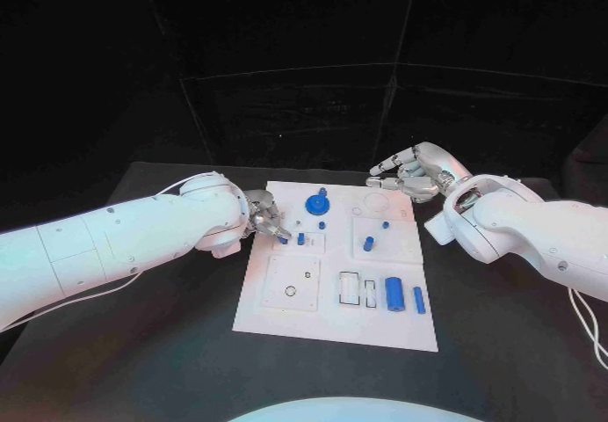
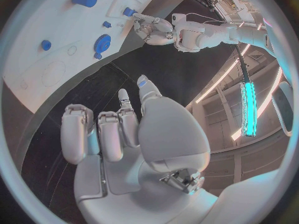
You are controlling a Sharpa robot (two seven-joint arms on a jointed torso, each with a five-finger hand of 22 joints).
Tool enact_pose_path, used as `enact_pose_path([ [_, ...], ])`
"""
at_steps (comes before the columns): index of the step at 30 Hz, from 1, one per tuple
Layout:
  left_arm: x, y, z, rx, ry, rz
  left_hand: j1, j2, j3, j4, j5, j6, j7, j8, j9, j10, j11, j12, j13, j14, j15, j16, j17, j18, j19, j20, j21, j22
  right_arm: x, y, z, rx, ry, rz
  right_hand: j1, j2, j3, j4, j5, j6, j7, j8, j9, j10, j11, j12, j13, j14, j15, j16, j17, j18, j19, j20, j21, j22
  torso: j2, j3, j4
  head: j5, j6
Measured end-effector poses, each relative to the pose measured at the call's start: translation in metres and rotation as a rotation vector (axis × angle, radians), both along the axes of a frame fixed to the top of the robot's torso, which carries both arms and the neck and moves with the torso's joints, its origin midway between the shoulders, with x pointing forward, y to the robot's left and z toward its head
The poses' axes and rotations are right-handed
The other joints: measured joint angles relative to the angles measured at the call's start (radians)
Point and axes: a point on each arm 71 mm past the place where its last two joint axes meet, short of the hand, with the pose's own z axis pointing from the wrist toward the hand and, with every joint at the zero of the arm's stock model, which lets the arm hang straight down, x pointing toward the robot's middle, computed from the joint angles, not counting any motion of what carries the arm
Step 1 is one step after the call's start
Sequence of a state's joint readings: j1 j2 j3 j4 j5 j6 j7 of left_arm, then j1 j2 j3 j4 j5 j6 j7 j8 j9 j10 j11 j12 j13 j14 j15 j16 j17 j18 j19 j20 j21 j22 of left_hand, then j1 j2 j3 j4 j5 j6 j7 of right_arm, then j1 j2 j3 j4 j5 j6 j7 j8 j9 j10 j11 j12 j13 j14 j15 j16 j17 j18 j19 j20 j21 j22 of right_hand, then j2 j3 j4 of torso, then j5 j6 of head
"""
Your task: Assemble the parts on the task board
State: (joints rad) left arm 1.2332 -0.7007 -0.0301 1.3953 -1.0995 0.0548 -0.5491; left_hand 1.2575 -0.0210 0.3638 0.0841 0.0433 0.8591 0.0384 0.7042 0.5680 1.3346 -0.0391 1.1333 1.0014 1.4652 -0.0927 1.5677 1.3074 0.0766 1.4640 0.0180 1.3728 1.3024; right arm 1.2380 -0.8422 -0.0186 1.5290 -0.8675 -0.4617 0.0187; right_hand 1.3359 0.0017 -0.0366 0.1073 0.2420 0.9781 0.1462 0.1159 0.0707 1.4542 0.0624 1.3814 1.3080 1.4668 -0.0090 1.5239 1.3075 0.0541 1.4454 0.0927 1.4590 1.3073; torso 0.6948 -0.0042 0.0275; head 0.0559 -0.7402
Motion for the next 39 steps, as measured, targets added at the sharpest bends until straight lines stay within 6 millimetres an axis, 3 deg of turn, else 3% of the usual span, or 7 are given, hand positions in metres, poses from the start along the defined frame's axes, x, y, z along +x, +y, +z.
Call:
enact_pose_path([
  [9,0.005,-0.003,-0.001,0.006,0.005,-0.002,-0.019,-0.004,0.012,0.012,-0.001,0.008,-0.003,0.013,0.004,0.002,0.002,-0.003,-0.001,0.0,0.0,0.0,0.0,0.0,0.0,0.0,0.0,0.0,0.0,0.0,0.0,0.0,0.0,0.001,0.0,0.0,0.0,0.0,0.0,0.0,0.0,0.0,0.0,0.0,0.0,0.0,0.0,0.0,0.0,0.0,0.0,0.0,0.0,0.0,0.0,0.0,0.0,0.0005,-0.0011,-0.002,-0.003],
  [13,0.005,-0.004,-0.003,0.009,0.007,-0.005,-0.047,-0.023,0.026,-0.002,-0.001,0.022,-0.01,0.02,0.008,0.01,-0.003,-0.002,0.009,0.0,0.0,0.0,0.0,0.0,0.0,0.0,0.0,0.001,0.0,0.0,0.0,0.0,0.0,0.001,0.0,0.0,0.0,0.0,0.0,0.0,0.0,0.0,0.0,0.0,0.0,0.0,0.0,0.0,0.0,0.0,0.0,0.0,0.0,0.0,0.0,0.0,0.0,0.0007,-0.0011,-0.004,-0.005],
  [17,0.006,-0.004,-0.004,0.009,0.009,-0.006,-0.077,-0.046,0.065,-0.04,-0.001,0.031,-0.015,0.028,0.013,0.011,-0.004,0.004,0.012,0.0,0.0,0.0,0.0,0.0,0.0,0.0,0.0,0.003,0.0,0.0,0.0,0.0,0.0,0.0,0.0,0.0,0.0,0.0,0.0,0.0,0.0,0.0,0.0,0.0,0.0,0.0,0.0,0.0,0.0,0.0,0.0,0.0,0.0,0.0,0.0,0.0,0.0,0.0004,-0.0007,-0.005,-0.006],
  [21,0.007,-0.003,-0.005,0.009,0.01,-0.004,-0.118,-0.05,0.075,-0.05,-0.001,0.042,-0.015,0.036,0.017,0.011,-0.004,0.004,0.013,0.0,0.0,0.0,0.0,0.0,0.0,0.0,0.0,0.004,0.0,0.0,0.0,0.0,0.0,0.0,0.0,0.0,0.0,0.0,0.0,0.0,0.0,0.0,0.0,0.0,0.0,-0.005,0.0,0.0,0.0,0.0,0.0,0.0,0.0,0.0,-0.004,0.0,0.0,0.0003,0.0004,-0.005,-0.007],
  [39,0.011,0.002,-0.009,0.024,0.016,0.024,-0.222,-0.093,-0.106,0.03,0.0,0.047,-0.021,0.056,0.037,0.014,-0.007,0.009,0.017,0.0,0.0,0.0,0.0,0.0,0.003,-0.003,0.0,0.006,0.0,0.001,0.0,0.0,-0.001,0.0,0.0,0.0,-0.006,0.006,0.0,0.0,0.0,0.0,0.0,-0.004,-0.004,-0.011,0.0,0.0,0.0,-0.004,0.0,0.0,0.0,0.0,-0.004,-0.006,0.0,0.0,0.0004,-0.003,-0.008],
])
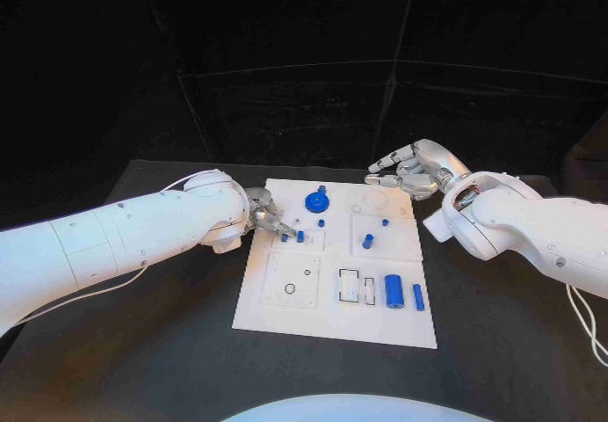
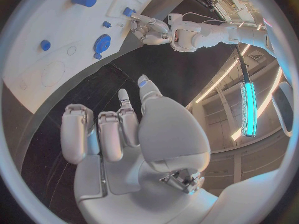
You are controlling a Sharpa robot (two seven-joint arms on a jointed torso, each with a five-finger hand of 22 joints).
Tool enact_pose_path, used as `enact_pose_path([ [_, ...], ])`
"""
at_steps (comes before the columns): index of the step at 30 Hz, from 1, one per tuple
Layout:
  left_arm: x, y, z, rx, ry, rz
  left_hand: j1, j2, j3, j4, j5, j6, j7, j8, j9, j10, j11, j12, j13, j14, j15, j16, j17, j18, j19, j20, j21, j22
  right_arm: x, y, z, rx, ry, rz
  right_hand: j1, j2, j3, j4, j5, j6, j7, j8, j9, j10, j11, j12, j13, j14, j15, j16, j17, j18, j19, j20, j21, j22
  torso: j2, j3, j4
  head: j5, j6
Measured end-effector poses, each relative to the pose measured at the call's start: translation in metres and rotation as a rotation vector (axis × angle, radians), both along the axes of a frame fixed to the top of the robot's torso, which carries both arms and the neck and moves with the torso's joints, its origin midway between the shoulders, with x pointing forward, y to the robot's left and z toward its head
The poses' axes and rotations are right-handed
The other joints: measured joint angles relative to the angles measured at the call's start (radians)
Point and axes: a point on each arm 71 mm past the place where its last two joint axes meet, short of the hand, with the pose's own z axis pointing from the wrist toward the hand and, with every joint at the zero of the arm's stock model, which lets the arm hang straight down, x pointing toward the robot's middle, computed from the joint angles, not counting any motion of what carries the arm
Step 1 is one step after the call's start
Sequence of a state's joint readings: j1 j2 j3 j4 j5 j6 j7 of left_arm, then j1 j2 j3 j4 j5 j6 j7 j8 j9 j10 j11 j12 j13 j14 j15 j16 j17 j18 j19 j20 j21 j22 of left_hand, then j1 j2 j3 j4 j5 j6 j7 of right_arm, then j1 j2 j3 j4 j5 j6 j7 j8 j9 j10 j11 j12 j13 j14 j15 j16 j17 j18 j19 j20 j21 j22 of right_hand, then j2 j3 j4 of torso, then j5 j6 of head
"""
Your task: Assemble the parts on the task board
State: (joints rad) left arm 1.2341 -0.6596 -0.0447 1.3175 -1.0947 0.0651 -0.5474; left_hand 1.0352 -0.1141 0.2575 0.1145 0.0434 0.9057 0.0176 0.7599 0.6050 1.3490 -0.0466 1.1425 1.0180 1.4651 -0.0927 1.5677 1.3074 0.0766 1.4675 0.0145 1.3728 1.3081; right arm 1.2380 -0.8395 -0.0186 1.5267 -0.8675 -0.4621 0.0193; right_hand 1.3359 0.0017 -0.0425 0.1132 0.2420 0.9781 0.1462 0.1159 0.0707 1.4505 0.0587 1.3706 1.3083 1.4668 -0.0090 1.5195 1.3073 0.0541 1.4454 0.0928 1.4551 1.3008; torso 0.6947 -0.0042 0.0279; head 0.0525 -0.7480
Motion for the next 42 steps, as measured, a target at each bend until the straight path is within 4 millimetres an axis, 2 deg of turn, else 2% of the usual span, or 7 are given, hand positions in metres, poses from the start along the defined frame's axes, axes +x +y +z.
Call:
enact_pose_path([
  [8,-0.001,0.007,0.0,-0.019,-0.007,0.023,-0.015,0.007,-0.079,0.038,0.0,-0.026,0.01,-0.005,0.001,-0.017,0.004,-0.029,-0.04,0.004,-0.003,0.0,0.0,0.0,-0.005,-0.002,-0.026,-0.03,0.0,0.0,0.0,0.0,0.0,-0.001,-0.004,0.004,0.0,0.0,0.0,0.0,0.0,0.0,0.0,0.0,0.0,0.0,0.0,0.0,0.0,0.0,0.0,0.0,0.0,0.0,0.0,0.0,0.0,-0.0009,0.0,-0.002,0.0],
  [12,-0.001,0.01,0.002,-0.09,-0.009,0.048,-0.013,0.027,-0.131,0.073,0.0,-0.094,0.037,-0.052,-0.02,-0.146,0.028,-0.203,-0.231,0.0,0.006,-0.02,0.0,0.001,-0.063,0.006,-0.15,-0.173,0.001,-0.001,0.0,-0.001,0.0,-0.003,-0.004,0.004,-0.014,0.005,0.018,0.0,0.0,0.0,0.0,0.0,0.0,0.0,0.0,0.0,0.0,-0.003,0.0,0.0,-0.007,0.0,-0.004,-0.003,-0.001,-0.0009,0.0,-0.004,0.001],
  [17,0.0,0.011,0.006,-0.205,-0.028,0.076,0.038,0.049,-0.188,0.093,0.0,-0.15,0.079,-0.114,-0.065,-0.252,0.065,-0.316,-0.337,0.001,0.037,-0.153,-0.001,0.059,-0.169,0.033,-0.381,-0.422,0.001,-0.002,0.0,-0.002,-0.001,-0.004,-0.007,0.007,-0.014,0.005,0.032,0.0,0.0,0.0,0.0,0.0,0.0,0.0,0.0,0.0,0.0,-0.004,0.0,0.0,-0.007,0.0,-0.004,-0.005,-0.001,-0.001,0.0,-0.007,0.003],
  [21,0.003,0.01,0.011,-0.293,-0.066,0.074,0.145,0.078,-0.198,0.063,0.0,-0.186,0.111,-0.148,-0.103,-0.344,0.094,-0.379,-0.383,-0.102,0.07,-0.414,-0.224,0.086,-0.283,0.06,-0.628,-0.658,0.001,-0.002,0.0,-0.002,-0.001,-0.005,-0.008,0.008,-0.016,0.008,0.037,0.0,0.0,0.0,0.0,0.0,0.0,0.0,0.0,0.0,0.0,-0.004,0.0,0.0,-0.007,0.0,-0.004,-0.004,-0.001,-0.0007,0.0,-0.008,0.005],
  [26,0.005,-0.002,0.018,-0.373,-0.135,0.001,0.262,0.104,-0.198,0.023,0.008,-0.201,0.142,-0.206,-0.18,-0.431,0.131,-0.504,-0.496,-0.242,0.102,-0.765,-0.547,0.101,-0.319,0.098,-0.782,-0.771,0.002,-0.002,-0.001,-0.002,-0.001,-0.005,-0.008,0.008,-0.016,0.008,0.037,0.0,0.0,0.0,0.0,0.0,0.0,0.0,0.0,0.0,0.0,-0.004,0.0,0.0,-0.007,0.0,-0.004,-0.004,0.0,-0.0003,0.0,-0.011,0.009],
  [36,0.009,-0.04,0.023,-0.331,-0.306,-0.238,0.409,0.081,-0.148,-0.072,0.008,-0.105,0.134,-0.313,-0.31,-0.412,0.127,-0.609,-0.634,-0.218,0.093,-0.821,-0.597,0.102,-0.263,0.086,-0.845,-0.833,0.002,0.0,-0.001,-0.001,-0.001,-0.003,-0.008,0.008,-0.016,0.008,0.041,0.0,0.0,0.0,0.0,0.0,0.0,0.0,0.0,0.0,0.0,-0.004,0.001,0.0,-0.007,0.0,-0.004,-0.004,0.0,0.0002,-0.0018,-0.022,0.02],
  [42,0.01,-0.057,0.019,-0.225,-0.401,-0.38,0.41,0.06,-0.14,-0.094,0.008,-0.056,0.125,-0.38,-0.377,-0.412,0.127,-0.663,-0.705,-0.113,0.089,-0.653,-0.45,0.102,-0.194,0.08,-0.829,-0.832,0.002,0.0,-0.001,-0.001,-0.001,-0.002,-0.008,0.008,-0.016,0.008,0.041,0.0,0.0,0.0,0.0,0.0,0.0,0.0,0.0,0.0,0.0,-0.004,0.001,0.0,-0.007,0.0,-0.004,-0.004,0.002,0.0002,-0.0035,-0.028,0.024],
])
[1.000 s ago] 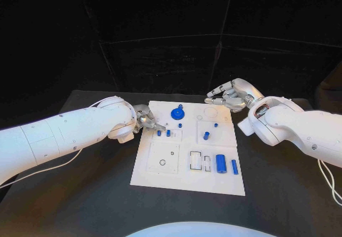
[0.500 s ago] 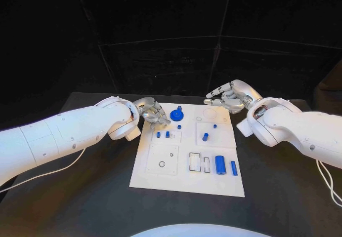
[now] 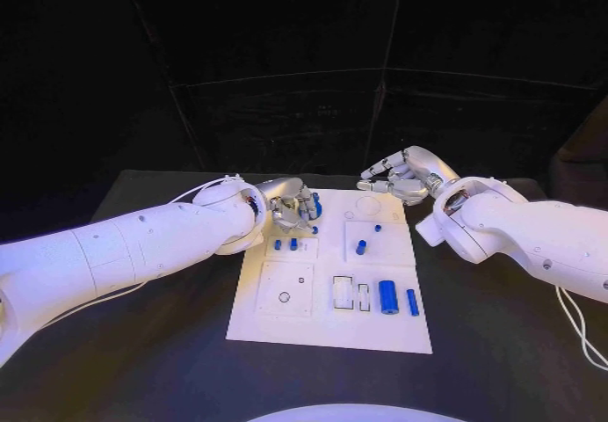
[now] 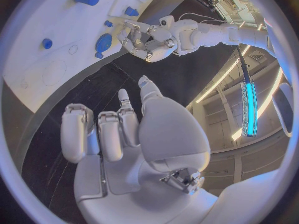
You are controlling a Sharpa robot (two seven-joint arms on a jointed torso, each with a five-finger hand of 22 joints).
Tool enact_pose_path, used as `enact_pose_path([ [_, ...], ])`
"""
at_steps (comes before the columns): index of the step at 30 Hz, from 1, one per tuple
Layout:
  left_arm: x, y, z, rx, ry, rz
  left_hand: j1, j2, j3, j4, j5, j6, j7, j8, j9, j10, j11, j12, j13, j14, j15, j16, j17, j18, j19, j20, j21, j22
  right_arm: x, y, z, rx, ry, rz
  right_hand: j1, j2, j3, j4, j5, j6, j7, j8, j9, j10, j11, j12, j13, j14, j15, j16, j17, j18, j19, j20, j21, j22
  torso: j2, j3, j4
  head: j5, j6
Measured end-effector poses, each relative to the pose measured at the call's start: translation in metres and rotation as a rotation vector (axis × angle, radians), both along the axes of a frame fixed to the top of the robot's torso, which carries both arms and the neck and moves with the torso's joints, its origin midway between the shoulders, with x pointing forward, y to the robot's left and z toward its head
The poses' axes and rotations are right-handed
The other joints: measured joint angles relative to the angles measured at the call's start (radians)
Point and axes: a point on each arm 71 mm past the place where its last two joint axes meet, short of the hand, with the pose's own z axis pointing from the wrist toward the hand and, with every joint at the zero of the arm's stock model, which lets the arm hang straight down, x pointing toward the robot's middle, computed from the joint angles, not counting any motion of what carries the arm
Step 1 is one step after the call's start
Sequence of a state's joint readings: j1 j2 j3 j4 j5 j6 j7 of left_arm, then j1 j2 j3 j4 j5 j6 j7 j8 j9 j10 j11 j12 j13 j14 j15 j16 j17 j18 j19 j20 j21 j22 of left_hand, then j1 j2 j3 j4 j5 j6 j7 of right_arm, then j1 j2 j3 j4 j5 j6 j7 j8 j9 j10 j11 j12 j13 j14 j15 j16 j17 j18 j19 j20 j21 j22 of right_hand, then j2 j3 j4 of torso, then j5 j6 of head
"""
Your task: Assemble the parts on the task board
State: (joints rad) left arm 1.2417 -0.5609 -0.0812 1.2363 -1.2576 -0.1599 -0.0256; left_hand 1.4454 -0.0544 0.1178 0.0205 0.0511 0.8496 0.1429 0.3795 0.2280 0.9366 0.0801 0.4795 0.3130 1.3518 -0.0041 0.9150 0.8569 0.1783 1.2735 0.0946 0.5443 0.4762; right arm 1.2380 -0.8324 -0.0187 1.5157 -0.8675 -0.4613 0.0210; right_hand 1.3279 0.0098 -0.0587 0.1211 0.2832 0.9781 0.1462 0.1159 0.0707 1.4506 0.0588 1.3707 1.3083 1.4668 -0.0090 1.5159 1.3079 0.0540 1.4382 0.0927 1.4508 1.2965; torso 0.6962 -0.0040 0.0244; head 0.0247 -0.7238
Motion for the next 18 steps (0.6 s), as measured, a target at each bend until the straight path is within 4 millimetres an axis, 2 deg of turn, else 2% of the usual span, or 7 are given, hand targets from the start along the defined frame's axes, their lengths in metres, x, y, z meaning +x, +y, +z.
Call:
enact_pose_path([
  [4,0.0,-0.008,-0.005,0.064,-0.056,-0.05,-0.007,-0.007,0.009,-0.009,0.0,0.022,-0.004,-0.035,-0.034,0.0,0.0,-0.027,-0.04,0.067,-0.001,0.162,0.143,0.0,0.046,-0.005,0.039,0.024,0.0,0.001,0.0,0.0,0.0,0.002,0.0,0.0,0.0,0.0,0.0,0.0,0.0,0.0,0.0,0.0,0.0,0.0,0.0,0.0,0.0,0.0,0.0,0.0,0.0,0.0,0.0,0.0,0.0,-0.0002,0.0,-0.003,0.002],
  [7,0.001,-0.015,-0.007,0.1,-0.083,-0.078,-0.013,-0.013,0.018,-0.017,0.0,0.039,-0.003,-0.061,-0.059,0.007,-0.004,-0.043,-0.071,0.108,-0.007,0.292,0.264,0.0,0.1,-0.008,0.159,0.139,0.0,0.002,0.0,0.001,0.0,0.004,0.0,0.0,0.0,0.0,0.0,0.0,0.0,0.0,0.0,0.0,0.0,0.0,0.0,0.0,0.0,0.0,0.0,0.0,0.0,0.0,0.0,0.0,0.0,-0.0005,0.0,-0.004,0.002],
  [9,0.001,-0.02,-0.01,0.123,-0.098,-0.094,-0.017,-0.017,0.031,-0.019,0.0,0.051,-0.002,-0.077,-0.072,0.015,-0.004,-0.055,-0.089,0.11,-0.006,0.345,0.313,-0.019,0.126,-0.01,0.237,0.217,0.0,0.003,0.0,0.001,0.0,0.005,0.0,0.0,0.0,0.0,0.0,0.0,0.0,0.0,0.0,0.0,0.0,0.0,0.0,0.0,0.0,0.0,0.0,0.0,0.0,0.0,0.0,0.0,0.0,-0.0006,0.0001,-0.005,0.002],
  [10,0.001,-0.021,-0.011,0.132,-0.103,-0.099,-0.017,-0.017,0.034,-0.02,0.0,0.055,-0.002,-0.081,-0.077,0.018,-0.003,-0.059,-0.096,0.11,-0.006,0.359,0.325,-0.024,0.133,-0.011,0.26,0.24,0.0,0.003,0.0,0.001,0.0,0.005,0.0,0.0,0.0,0.0,0.0,0.0,0.0,0.0,0.0,0.0,0.0,0.0,0.0,0.0,0.0,0.0,0.0,0.0,0.0,0.0,0.0,0.0,0.0,-0.0006,0.0001,-0.005,0.001],
  [17,0.003,-0.028,-0.013,0.175,-0.133,-0.115,-0.023,-0.023,0.055,-0.022,0.0,0.077,-0.003,-0.105,-0.101,0.034,-0.002,-0.08,-0.132,0.11,-0.006,0.374,0.329,-0.026,0.157,-0.014,0.359,0.342,0.0,0.004,0.0,0.002,0.0,0.007,0.0,0.0,0.0,0.0,0.004,0.0,0.0,0.0,0.0,0.0,0.0,0.0,0.0,0.0,0.0,0.0,0.0,0.0,0.0,0.0,0.0,0.0,0.0,-0.0006,0.0002,-0.005,0.001],
  [18,0.004,-0.029,-0.013,0.18,-0.136,-0.115,-0.026,-0.02,0.056,-0.022,0.0,0.078,-0.003,-0.107,-0.102,0.034,-0.002,-0.081,-0.135,0.11,-0.006,0.374,0.326,-0.039,0.158,-0.016,0.371,0.354,0.0,0.004,0.0,0.002,0.0,0.007,0.0,0.0,0.0,0.0,0.004,0.0,0.0,0.0,0.0,0.0,0.0,0.0,0.0,0.0,0.0,0.0,0.0,0.0,0.0,0.0,0.0,0.0,0.0,-0.0006,0.0002,-0.006,0.001],
])
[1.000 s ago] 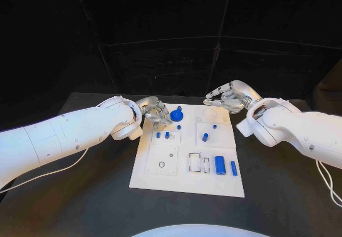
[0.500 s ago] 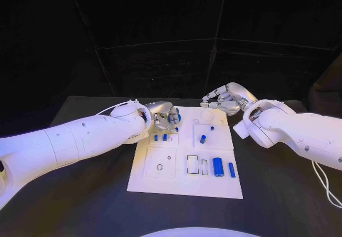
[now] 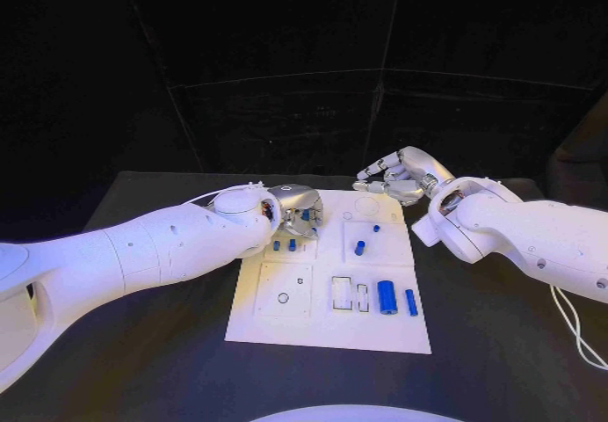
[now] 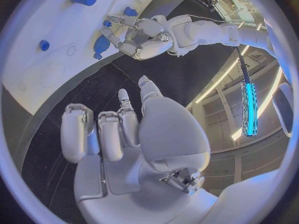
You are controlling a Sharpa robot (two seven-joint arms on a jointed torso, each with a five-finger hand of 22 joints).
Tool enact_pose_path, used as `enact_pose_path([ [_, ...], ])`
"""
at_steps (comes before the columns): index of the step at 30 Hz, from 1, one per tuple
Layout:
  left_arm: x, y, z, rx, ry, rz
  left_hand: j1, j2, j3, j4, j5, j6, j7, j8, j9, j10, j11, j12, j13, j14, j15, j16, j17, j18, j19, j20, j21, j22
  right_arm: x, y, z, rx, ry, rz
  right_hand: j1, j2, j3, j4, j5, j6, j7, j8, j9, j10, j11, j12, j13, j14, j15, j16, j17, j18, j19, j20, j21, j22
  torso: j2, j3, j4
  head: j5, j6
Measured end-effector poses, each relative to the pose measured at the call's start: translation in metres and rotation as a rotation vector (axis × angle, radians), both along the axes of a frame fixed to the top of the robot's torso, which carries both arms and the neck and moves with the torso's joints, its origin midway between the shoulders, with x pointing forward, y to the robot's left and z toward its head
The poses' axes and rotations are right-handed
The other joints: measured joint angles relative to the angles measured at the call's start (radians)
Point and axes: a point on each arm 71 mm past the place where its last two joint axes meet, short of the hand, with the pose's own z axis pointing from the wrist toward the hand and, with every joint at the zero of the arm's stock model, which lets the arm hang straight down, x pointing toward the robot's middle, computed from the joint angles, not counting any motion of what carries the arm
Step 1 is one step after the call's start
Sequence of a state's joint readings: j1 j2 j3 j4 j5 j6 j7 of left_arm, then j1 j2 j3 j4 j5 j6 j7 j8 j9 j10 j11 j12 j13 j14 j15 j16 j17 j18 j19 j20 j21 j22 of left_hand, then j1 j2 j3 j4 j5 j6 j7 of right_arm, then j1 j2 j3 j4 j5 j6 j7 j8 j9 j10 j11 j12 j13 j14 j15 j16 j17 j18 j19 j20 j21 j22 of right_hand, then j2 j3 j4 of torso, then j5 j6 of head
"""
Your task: Assemble the parts on the task board
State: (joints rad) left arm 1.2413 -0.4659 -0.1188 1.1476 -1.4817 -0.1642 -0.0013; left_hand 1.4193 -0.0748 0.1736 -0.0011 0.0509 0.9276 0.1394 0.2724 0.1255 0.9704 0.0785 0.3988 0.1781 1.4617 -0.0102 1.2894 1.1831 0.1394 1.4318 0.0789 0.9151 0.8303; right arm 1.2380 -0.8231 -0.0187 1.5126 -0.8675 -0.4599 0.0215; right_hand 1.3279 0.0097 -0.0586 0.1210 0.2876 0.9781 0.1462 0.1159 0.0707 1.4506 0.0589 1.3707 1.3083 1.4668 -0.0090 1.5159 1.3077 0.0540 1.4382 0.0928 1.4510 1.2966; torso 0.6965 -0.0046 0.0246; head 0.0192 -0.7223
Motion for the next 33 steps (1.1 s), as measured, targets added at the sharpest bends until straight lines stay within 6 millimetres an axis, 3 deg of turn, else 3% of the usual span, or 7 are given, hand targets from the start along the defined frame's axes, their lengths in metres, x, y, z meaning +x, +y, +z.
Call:
enact_pose_path([
  [21,0.0043,-0.0034,-0.003,0.054,-0.001,0.033,0.002,0.016,0.087,-0.015,0.0,0.043,0.0,-0.02,-0.024,0.022,0.0,-0.032,-0.046,0.0,0.0,0.0,-0.024,-0.001,0.007,0.0,0.096,0.105,0.0004,0.0019,-0.0003,0.0,0.002,0.004,0.0,0.0,-0.002,-0.002,0.0,0.0,0.0,0.004,0.0,0.0,0.0,0.0,0.0,0.0,0.0,0.0,0.0,0.0,0.0,0.0,0.0,0.0,-0.001,0.0006,0.0019,-0.008,-0.006],
  [23,0.0043,-0.0032,-0.0028,0.057,0.0,0.037,0.002,0.016,0.096,-0.016,0.0,0.046,0.003,-0.02,-0.026,0.023,0.002,-0.032,-0.051,0.0,0.0,0.0,-0.027,-0.015,0.007,0.0,0.102,0.112,0.0005,0.002,-0.0004,0.0,0.002,0.005,0.0,0.0,-0.003,-0.003,0.0,0.0,0.0,0.004,0.0,0.0,0.0,0.0,0.0,0.0,0.0,0.0,0.0,0.0,0.0,0.0,0.0,0.0,-0.001,0.0004,0.0022,-0.008,-0.006],
  [33,0.0042,-0.0045,-0.0021,0.067,0.007,0.044,-0.008,0.013,0.119,-0.02,0.0,0.061,-0.003,-0.028,-0.033,0.045,-0.001,-0.039,-0.062,0.0,0.0,0.0,-0.034,-0.015,0.007,0.0,0.124,0.137,0.0007,0.0035,-0.0005,0.0,0.003,0.008,0.0,0.0,-0.003,-0.003,0.0,0.0,0.0,0.004,0.0,0.0,0.0,0.0,0.0,0.0,0.0,0.0,0.0,0.0,0.0,0.0,0.0,0.0,-0.001,0.0003,0.0031,-0.007,-0.008],
])
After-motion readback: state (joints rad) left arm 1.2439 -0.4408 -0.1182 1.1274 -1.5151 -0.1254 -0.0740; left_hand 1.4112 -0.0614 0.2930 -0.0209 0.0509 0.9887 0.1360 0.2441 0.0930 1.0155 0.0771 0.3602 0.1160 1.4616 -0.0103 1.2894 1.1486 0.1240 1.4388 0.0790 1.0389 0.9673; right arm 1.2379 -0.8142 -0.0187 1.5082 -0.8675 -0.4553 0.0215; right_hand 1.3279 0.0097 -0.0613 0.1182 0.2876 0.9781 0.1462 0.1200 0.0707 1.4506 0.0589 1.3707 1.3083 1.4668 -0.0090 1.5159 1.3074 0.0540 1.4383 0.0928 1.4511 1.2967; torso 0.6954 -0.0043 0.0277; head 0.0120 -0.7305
